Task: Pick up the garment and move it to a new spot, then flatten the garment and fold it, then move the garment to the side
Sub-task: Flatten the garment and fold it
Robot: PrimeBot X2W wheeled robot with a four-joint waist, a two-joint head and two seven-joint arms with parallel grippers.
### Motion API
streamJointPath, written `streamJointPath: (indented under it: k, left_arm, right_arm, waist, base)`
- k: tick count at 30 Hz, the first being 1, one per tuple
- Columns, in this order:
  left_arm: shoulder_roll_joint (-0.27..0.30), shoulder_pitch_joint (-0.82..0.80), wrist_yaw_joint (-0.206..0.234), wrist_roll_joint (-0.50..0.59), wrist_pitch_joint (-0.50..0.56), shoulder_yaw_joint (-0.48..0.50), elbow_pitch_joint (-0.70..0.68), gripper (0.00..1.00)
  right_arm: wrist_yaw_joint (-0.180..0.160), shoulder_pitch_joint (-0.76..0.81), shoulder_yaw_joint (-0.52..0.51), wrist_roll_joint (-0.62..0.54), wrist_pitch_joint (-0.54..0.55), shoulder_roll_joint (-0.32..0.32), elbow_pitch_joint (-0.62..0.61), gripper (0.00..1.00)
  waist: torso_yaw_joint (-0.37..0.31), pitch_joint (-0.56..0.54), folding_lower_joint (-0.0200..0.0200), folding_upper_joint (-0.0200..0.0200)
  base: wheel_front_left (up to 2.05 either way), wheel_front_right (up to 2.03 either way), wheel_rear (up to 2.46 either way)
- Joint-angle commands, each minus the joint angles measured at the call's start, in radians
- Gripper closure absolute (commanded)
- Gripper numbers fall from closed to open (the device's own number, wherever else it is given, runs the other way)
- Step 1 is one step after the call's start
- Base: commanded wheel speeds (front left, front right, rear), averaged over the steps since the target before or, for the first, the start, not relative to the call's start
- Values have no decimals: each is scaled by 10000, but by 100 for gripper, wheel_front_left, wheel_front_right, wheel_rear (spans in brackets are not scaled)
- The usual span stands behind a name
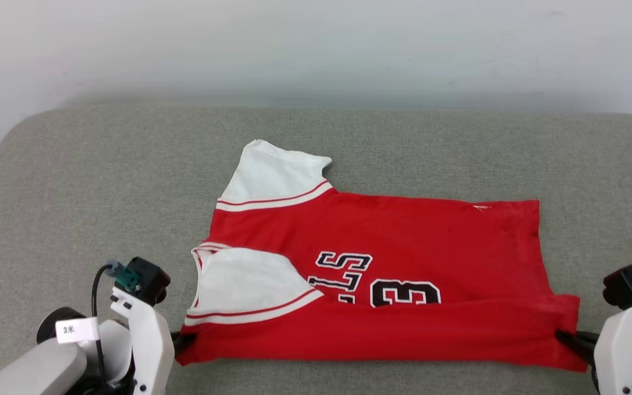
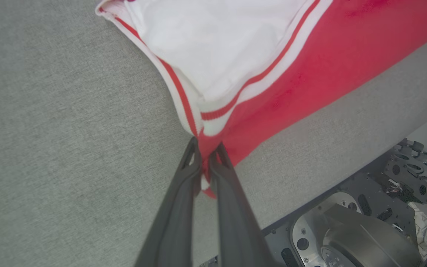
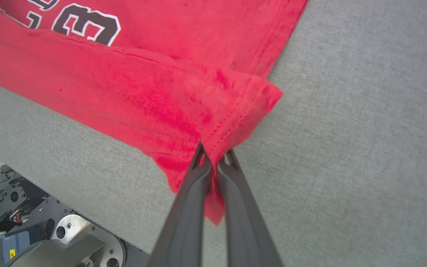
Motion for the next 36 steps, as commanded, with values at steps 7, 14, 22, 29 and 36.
streamJointPath:
  k: [7, 14, 22, 29, 36]
  left_arm:
    - [75, 775, 326, -271, -212, -76, -283, 100]
    - [-219, 1150, 360, -486, -406, -171, 362, 100]
    - [-564, 1111, 245, -419, -946, -94, 1259, 0]
    - [-305, 917, 359, -227, -1541, 221, 858, 0]
    - [77, 368, 927, 475, -2700, 933, 268, 0]
  right_arm:
    - [-9, 818, -566, 85, 569, -69, -233, 100]
    - [-11, 945, -691, 4, 769, 487, 515, 100]
    - [-11, 694, -502, -144, -76, 952, 1260, 0]
    - [-9, 663, -1097, -396, -1676, 1091, 931, 0]
    - [-9, 344, -2025, -1738, -4236, 1975, 121, 0]
  waist:
    - [-17, -15, 0, -1]
    - [-38, 299, 0, -1]
    - [-1, 376, 0, -1]
    - [3, 40, 0, -1]
    - [-147, -111, 0, -1]
  base:
    - [0, 0, 0]
    - [0, 0, 0]
    - [0, 0, 0]
    - [0, 0, 0]
    - [0, 0, 0]
